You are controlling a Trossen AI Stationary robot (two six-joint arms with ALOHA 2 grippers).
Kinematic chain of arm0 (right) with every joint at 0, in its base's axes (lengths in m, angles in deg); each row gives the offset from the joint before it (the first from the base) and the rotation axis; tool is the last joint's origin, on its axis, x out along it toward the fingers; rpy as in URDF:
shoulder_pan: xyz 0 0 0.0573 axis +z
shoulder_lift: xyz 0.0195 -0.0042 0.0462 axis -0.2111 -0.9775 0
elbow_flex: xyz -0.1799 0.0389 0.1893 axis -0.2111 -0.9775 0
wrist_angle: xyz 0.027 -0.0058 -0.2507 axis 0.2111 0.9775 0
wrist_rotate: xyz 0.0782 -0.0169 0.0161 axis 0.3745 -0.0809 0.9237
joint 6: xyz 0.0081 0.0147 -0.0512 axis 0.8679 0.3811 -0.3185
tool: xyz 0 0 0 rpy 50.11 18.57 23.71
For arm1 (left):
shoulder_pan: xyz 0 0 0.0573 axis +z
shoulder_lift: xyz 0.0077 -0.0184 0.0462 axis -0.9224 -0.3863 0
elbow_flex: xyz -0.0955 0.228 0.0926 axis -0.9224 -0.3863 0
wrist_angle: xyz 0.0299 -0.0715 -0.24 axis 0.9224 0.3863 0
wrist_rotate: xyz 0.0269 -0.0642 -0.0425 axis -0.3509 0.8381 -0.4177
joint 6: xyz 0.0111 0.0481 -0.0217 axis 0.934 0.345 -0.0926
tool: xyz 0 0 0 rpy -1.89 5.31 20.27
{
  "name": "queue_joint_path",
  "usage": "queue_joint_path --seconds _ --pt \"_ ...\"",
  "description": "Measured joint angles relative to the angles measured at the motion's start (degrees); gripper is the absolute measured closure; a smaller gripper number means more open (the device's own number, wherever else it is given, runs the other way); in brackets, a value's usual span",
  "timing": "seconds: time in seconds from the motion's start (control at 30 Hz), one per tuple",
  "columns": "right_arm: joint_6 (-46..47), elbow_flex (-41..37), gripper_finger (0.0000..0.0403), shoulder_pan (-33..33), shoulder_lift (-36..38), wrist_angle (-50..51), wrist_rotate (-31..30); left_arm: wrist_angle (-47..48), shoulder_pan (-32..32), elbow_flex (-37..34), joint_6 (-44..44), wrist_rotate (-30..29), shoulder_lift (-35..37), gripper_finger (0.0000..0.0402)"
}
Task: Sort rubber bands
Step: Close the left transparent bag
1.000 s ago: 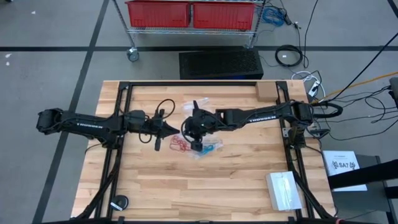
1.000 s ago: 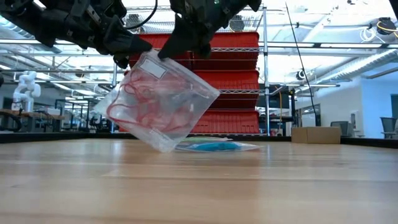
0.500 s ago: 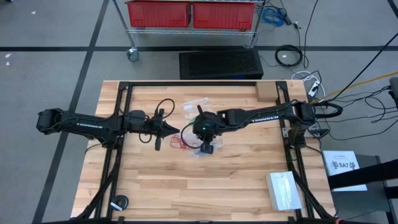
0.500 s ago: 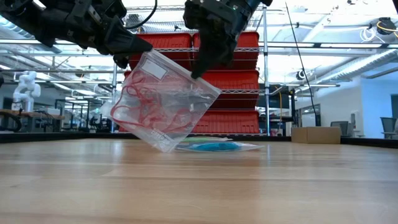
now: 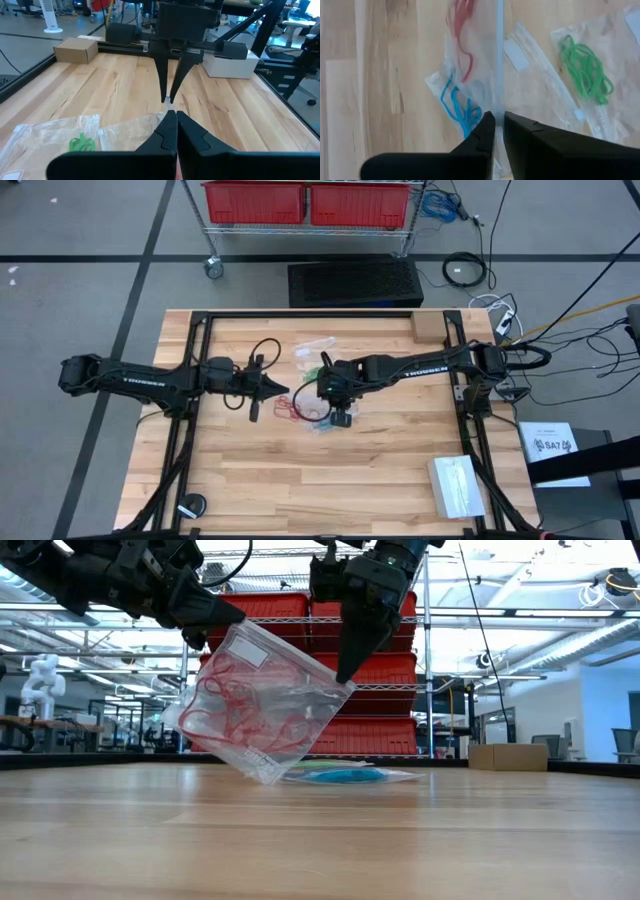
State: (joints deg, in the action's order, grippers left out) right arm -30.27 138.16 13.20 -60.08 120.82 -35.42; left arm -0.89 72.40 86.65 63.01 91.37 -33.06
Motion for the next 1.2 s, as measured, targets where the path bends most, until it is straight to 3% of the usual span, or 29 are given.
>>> queue_joint_path --seconds 0.1,0.4,0.53,0.63,0.8,1.03,1.13,1.2 --pt "-0.28 -0.04 0.0355 0.07 -0.02 0.19 -0.11 0.0 0.0 0.0 -0.07 0.0 0.06 0.0402" --pt "-0.02 -0.11 0.0216 0.15 -0.06 0.51 -2.59 4.29 -0.02 0.02 -0.7 -0.12 0.09 0.0402" --pt "-0.02 -0.1 0.0185 0.15 0.77 3.08 -2.77 10.86 -0.02 0.04 -3.11 -1.68 0.09 0.0402" --pt "-0.02 -0.02 0.0182 0.15 1.25 5.8 -3.06 16.78 0.0 0.04 -4.64 -5.99 0.07 0.0402" --pt "-0.07 -4.08 0.0221 0.15 1.36 6.61 -4.96 22.52 -0.76 0.04 -6.03 -14.39 0.13 0.0402" --pt "1.55 -14.42 0.0342 0.23 1.36 0.91 -5.85 26.06 -2.92 0.04 -7.86 -26.56 0.17 0.0402" --pt "2.43 -16.02 0.0391 1.01 1.36 -2.44 -5.92 26.8 -2.91 0.04 -10.51 -26.82 0.17 0.0397" --pt "2.45 -16.17 0.0396 1.66 1.36 -4.39 -5.91 26.73 -2.91 0.04 -10.64 -25.38 0.17 0.0387"
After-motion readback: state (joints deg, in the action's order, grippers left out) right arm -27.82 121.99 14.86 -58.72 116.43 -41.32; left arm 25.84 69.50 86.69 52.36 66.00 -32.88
